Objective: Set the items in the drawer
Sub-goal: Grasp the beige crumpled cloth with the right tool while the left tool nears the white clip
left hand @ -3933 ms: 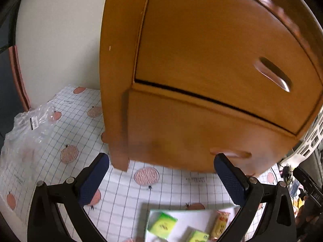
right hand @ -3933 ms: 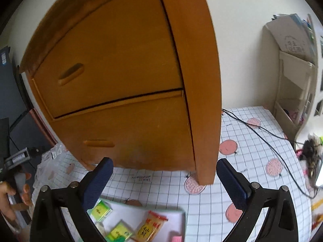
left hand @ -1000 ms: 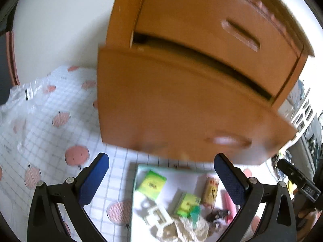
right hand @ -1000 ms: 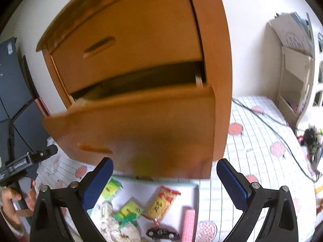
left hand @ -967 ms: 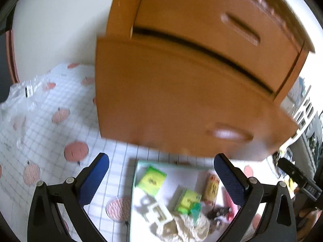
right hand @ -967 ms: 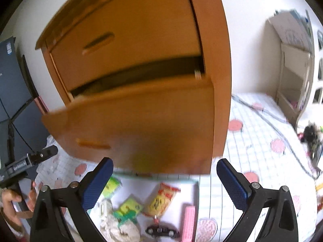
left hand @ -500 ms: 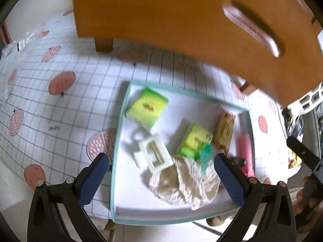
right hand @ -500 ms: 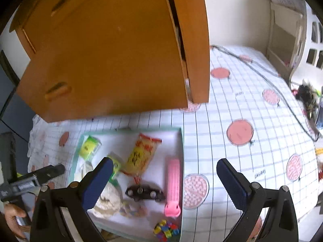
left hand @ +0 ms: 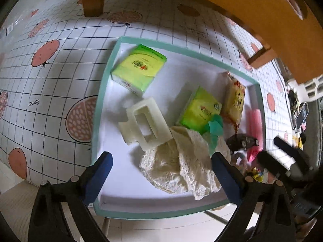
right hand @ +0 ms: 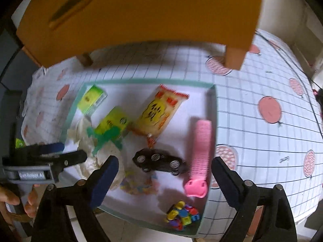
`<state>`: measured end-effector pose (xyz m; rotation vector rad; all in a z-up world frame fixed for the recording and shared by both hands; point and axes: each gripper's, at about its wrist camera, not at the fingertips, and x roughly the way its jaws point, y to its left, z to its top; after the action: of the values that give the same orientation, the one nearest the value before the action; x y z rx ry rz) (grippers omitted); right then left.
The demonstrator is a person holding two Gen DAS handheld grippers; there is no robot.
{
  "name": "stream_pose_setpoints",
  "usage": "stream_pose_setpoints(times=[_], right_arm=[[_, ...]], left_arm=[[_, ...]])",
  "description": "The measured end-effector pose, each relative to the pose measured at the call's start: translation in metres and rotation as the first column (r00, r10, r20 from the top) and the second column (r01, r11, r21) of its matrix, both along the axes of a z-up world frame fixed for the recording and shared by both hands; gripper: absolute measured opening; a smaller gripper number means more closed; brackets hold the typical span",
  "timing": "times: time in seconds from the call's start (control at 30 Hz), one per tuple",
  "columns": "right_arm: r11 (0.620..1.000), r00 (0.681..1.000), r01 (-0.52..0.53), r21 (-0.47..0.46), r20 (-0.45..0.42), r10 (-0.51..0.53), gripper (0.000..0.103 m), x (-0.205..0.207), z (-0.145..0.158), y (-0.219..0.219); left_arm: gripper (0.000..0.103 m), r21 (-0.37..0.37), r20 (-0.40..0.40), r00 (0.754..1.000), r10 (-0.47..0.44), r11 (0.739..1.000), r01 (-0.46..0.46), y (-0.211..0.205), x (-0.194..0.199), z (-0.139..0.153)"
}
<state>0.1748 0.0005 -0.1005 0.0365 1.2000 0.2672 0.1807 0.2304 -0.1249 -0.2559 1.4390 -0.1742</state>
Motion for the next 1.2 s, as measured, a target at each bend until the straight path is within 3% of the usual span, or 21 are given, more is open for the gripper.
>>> stream_pose_setpoints(times=[0.27, 0.43, 0.7, 0.8, 1.0, 1.07, 1.2], right_arm=[[0.99, 0.991, -0.136, 0.045, 0.017, 0.135, 0.091, -0.007, 0.003, 0.039], [0.973, 0.974, -0.227, 0.042, 0.001, 0.227, 0.09, -0.013, -0.004, 0.072], [0.962, 0.96, -0.271, 0.024, -0.072, 0.272, 0.078, -0.016, -0.026, 0.096], [0.958, 0.954, -0.288, 0.015, -0.088, 0.288, 0.067, -0.019, -0.03, 0.102], [0.958, 0.952, -0.285, 0.039, -0.107, 0.288, 0.036, -0.021, -0.033, 0.098], [0.96, 0.955, -0.273, 0.06, -0.108, 0.278, 0.021, -0.02, -0.033, 0.092], [0.965, 0.963, -0.245, 0.096, -0.092, 0.254, 0.009, -0.017, -0.028, 0.081]], left_arm=[[0.096, -0.039, -0.006, 0.994, 0.106, 0.994, -0.106, 0.026, 0.008, 0.003], [0.085, -0.026, -0.005, 0.994, 0.107, 0.994, -0.107, 0.028, 0.012, 0.0], [0.084, -0.01, 0.021, 0.996, 0.091, 0.996, -0.09, 0.02, 0.02, -0.004], [0.07, -0.002, 0.019, 0.997, 0.076, 0.997, -0.076, 0.012, 0.025, -0.01], [0.055, 0.001, 0.007, 0.997, 0.071, 0.997, -0.071, 0.01, 0.027, -0.018], [0.055, 0.002, 0.01, 0.997, 0.074, 0.997, -0.074, 0.01, 0.027, -0.018], [0.055, 0.002, 0.011, 0.997, 0.08, 0.997, -0.08, 0.012, 0.027, -0.018]])
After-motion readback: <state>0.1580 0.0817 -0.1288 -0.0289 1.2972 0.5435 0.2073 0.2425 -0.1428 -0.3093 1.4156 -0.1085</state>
